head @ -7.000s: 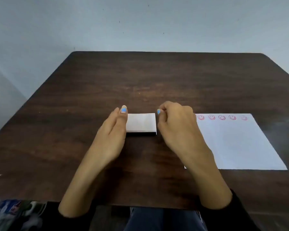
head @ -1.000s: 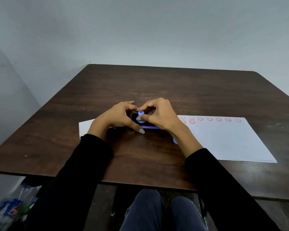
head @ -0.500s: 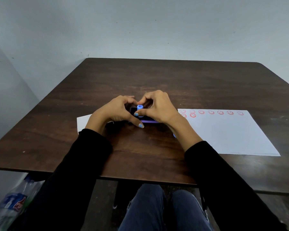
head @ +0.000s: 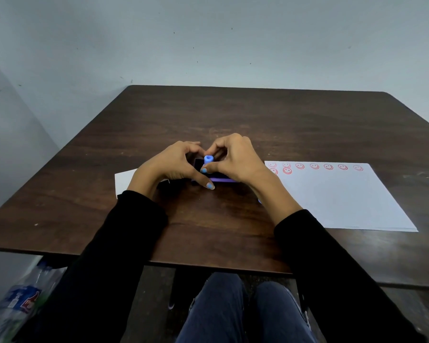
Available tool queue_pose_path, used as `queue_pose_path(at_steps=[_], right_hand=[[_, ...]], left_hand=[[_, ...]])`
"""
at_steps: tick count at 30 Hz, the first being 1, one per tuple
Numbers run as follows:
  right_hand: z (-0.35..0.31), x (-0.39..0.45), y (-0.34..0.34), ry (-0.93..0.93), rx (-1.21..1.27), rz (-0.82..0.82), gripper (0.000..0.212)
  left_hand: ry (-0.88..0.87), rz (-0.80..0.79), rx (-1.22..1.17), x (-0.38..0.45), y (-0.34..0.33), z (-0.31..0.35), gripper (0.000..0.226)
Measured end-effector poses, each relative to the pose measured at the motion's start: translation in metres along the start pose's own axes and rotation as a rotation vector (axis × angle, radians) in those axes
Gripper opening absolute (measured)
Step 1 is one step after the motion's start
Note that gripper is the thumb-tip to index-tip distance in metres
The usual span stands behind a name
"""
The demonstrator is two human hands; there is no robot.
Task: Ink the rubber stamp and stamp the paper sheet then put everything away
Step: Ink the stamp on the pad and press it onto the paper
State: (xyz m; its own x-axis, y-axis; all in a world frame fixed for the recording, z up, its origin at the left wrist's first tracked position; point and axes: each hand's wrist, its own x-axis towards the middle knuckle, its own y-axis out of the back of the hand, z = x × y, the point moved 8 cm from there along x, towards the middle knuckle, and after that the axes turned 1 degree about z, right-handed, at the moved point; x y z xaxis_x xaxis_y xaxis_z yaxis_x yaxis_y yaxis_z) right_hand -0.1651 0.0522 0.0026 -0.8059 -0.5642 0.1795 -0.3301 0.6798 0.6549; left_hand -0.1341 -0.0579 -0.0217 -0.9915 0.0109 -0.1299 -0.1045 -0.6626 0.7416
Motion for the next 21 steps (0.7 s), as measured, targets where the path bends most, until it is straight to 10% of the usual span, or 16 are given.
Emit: queue_pose_path(at_steps=[21], right_hand=[[-0.0005, -0.0007, -0.0002, -0.039, -0.052, 0.041, 0.02]], left_hand=[[-0.003, -0.004, -0.001, 0.0011, -0.0003, -0.0001, 0.057]])
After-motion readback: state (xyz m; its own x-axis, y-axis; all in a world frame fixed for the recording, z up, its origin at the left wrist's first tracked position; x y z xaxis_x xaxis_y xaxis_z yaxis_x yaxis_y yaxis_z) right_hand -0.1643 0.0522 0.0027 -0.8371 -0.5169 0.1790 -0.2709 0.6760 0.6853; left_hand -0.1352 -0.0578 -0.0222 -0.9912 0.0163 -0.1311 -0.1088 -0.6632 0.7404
